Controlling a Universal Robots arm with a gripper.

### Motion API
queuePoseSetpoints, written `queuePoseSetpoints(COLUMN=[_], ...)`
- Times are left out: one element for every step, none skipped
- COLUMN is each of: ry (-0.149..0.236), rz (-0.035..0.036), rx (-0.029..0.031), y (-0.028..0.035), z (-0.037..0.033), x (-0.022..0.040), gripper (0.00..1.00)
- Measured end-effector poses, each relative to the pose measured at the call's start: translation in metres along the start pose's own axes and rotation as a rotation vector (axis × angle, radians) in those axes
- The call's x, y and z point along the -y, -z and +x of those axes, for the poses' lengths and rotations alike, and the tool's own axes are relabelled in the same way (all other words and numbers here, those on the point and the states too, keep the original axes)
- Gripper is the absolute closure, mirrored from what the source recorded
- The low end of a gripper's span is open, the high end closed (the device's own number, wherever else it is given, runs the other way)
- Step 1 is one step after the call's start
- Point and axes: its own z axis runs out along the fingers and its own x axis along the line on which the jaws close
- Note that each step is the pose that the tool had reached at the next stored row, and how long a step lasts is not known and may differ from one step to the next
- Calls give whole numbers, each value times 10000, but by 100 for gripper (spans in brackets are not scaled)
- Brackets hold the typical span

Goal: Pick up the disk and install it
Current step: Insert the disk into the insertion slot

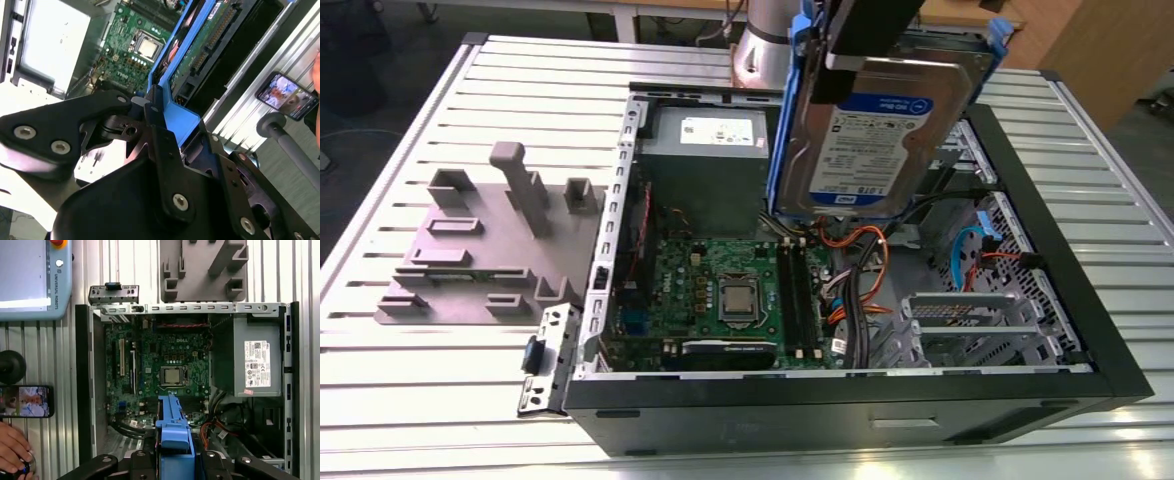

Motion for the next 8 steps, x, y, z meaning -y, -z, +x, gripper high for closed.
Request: queuePoseSetpoints(ry=[1,0,0,-1,-2,-1,0,0], rz=[-1,-1,-1,-1,-1,-1,-1,-1], rx=[1,-1,-1,-2,-3,-2,-2,-2], y=[-2,-2,-2,-1,-1,-2,-2,-2], z=[0,0,-1,-1,-1,-1,-1,-1], x=[14,22,23,23,23,23,24,24], gripper=[64,64,64,64,64,64,64,64])
